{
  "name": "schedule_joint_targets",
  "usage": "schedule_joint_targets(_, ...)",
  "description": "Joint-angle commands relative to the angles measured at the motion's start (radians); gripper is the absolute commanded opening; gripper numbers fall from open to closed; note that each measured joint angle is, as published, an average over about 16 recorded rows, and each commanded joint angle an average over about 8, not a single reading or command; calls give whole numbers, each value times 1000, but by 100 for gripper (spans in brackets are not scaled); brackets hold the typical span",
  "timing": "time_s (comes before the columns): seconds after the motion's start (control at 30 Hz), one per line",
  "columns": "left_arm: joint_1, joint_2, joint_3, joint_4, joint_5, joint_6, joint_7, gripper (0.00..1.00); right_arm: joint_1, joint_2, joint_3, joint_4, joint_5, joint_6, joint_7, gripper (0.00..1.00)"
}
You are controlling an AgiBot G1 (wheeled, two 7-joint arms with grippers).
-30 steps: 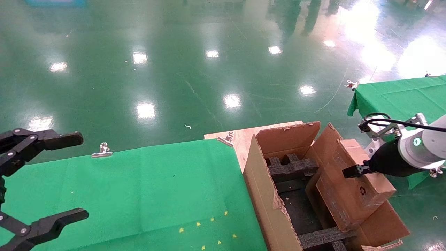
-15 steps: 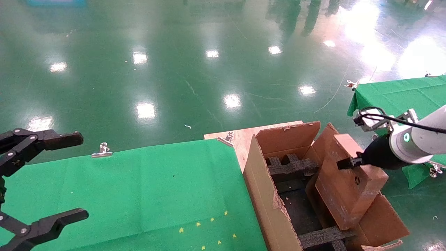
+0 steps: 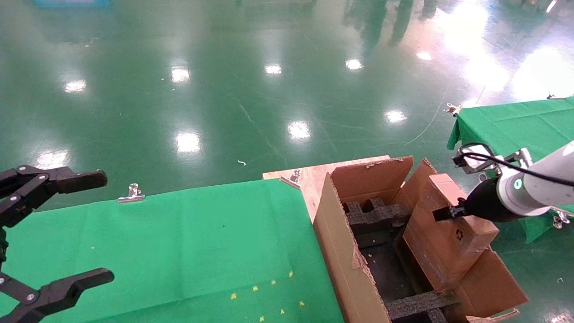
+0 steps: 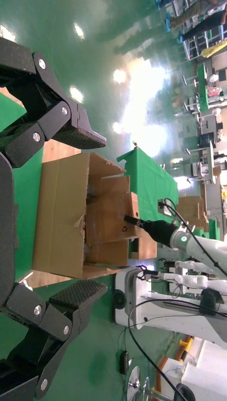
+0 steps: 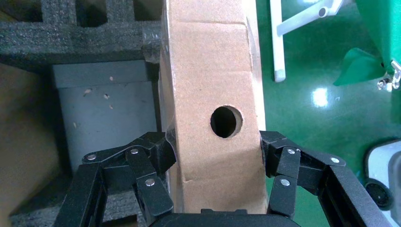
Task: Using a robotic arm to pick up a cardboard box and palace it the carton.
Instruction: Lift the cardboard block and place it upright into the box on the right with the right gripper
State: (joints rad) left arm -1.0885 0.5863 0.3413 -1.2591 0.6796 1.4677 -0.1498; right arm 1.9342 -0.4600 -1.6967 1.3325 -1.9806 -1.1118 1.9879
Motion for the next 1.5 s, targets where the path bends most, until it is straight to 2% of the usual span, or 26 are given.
schedule_joint_targets(0.03, 0, 0, 0, 0, 0, 0, 0, 100, -14, 2, -5, 3, -6, 15, 3, 0)
schedule_joint_targets(0.37, 0, 0, 0, 0, 0, 0, 0, 100, -85, -6, -30, -1, -35, 74, 52, 0)
schedule_joint_targets(0.9, 0, 0, 0, 0, 0, 0, 0, 100, -169, -28, -66, -21, -60, 110, 93, 0)
schedule_joint_targets(1.5, 0, 0, 1, 0, 0, 0, 0, 100, -258, -144, -93, -157, -31, 148, 72, 0)
